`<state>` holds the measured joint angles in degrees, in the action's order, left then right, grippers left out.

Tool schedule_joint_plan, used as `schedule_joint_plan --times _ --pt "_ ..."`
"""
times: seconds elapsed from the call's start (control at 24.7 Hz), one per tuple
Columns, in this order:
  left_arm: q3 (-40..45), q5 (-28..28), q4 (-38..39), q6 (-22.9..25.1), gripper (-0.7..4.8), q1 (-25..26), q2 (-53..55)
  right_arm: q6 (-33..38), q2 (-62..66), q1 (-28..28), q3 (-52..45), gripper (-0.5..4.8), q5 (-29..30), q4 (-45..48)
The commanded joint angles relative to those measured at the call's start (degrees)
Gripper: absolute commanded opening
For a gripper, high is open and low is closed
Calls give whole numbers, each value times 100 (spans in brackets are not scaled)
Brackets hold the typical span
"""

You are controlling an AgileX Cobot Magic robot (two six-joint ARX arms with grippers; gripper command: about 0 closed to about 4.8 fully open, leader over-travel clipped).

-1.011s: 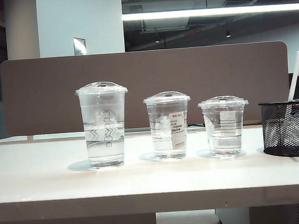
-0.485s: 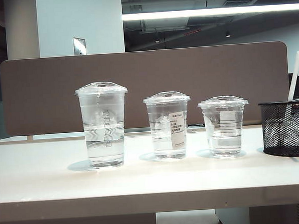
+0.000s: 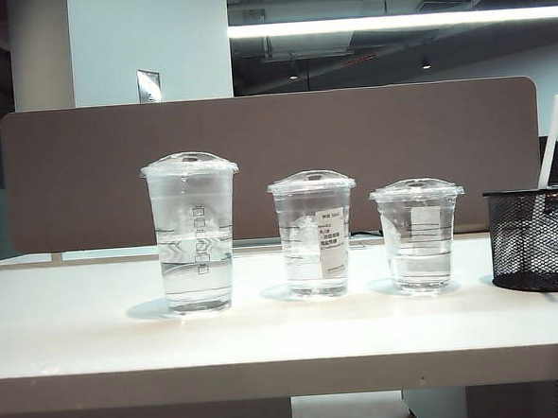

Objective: Pick up the straw and insert it into the large coffee cup.

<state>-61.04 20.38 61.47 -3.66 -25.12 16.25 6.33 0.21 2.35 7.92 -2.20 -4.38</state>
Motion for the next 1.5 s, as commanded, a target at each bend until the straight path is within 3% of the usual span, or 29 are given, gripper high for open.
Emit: schedule_joint_plan --times 0.04,0.12,0.24,0.44,0.65,0.77,0.97,1.13,1.33,1.5 --pt "-17 0 -74 26 -2 9 7 -1587 107 9 1145 -3 -951 404" --pt "-17 -2 -74 26 -2 9 7 -3008 507 7 1838 -2 -1587 525" --pt "-17 -2 -72 24 -2 9 7 -3060 1069 2 2284 -2 -1926 754" --pt "-17 7 -72 24 -2 9 7 -3025 2223 -22 2448 -2 -756 981" --pt "-17 0 -72 26 -2 9 7 -1912 3187 -190 2446 -2 -656 977" --pt "-17 2 -72 24 -2 9 7 -1797 3580 -337 2433 -2 -557 986" --pt "-17 4 -70 24 -2 9 7 -1440 4391 -894 1967 -2 833 1781" --pt "-17 20 -70 24 -2 9 7 -763 4684 -1215 1036 -2 1158 2942" --pt "-17 22 -70 24 -2 9 7 -748 4680 -1084 39 -3 1952 3862" --pt "-17 22 -70 24 -2 9 7 -479 4671 -525 -326 3 1434 4398"
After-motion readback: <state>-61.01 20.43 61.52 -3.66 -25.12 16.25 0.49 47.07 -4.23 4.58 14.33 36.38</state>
